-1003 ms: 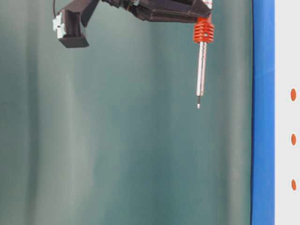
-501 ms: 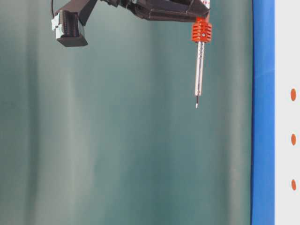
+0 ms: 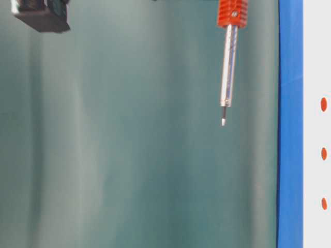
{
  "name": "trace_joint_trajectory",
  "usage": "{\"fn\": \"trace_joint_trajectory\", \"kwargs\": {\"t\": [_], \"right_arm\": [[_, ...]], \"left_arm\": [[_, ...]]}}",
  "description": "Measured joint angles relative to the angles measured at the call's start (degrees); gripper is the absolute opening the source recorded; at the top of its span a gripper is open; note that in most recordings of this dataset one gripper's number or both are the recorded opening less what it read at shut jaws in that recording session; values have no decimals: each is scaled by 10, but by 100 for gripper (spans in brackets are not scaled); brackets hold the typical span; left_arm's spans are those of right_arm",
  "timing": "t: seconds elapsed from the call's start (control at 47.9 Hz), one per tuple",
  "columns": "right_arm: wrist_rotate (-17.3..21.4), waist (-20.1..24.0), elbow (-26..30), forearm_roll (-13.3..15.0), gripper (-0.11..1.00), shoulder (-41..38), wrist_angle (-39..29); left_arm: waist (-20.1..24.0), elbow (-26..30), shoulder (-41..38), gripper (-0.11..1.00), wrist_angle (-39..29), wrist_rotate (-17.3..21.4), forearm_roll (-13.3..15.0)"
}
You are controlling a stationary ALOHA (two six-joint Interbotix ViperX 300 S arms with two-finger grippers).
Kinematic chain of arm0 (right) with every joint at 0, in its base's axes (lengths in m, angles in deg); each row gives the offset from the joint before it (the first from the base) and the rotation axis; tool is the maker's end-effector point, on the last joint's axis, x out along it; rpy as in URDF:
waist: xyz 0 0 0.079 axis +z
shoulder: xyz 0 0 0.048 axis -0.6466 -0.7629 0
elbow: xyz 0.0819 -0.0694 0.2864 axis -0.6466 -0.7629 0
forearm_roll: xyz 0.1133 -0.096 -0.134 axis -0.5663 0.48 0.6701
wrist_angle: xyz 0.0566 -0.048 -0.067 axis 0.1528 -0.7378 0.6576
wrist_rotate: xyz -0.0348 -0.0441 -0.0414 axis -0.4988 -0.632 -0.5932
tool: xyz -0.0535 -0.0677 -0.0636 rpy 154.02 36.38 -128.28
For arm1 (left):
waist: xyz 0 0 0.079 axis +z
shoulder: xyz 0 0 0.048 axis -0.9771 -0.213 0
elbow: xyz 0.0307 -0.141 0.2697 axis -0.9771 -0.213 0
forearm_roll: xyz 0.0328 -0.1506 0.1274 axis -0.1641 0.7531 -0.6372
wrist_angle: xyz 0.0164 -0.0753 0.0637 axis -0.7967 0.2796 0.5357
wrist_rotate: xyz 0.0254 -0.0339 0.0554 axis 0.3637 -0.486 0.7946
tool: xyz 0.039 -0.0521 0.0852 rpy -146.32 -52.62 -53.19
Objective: Touch the tip of the soldering iron to the mark.
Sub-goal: 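Lift the iron and carry it back below the board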
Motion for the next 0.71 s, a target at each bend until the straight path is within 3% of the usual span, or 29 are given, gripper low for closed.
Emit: {"fn": "trace_joint_trajectory", "kwargs": {"t": [0.23, 0.376, 0.71], "right_arm": [[143, 116, 12, 75, 6, -33, -1], [198, 164, 29, 107, 6, -59, -13], [214, 169, 69, 147, 6, -109, -33]], "left_arm": [[0, 0, 1, 0, 1, 0, -1], [0, 0, 1, 0, 1, 0, 0], [0, 0, 2, 0, 1, -3, -1]]}}
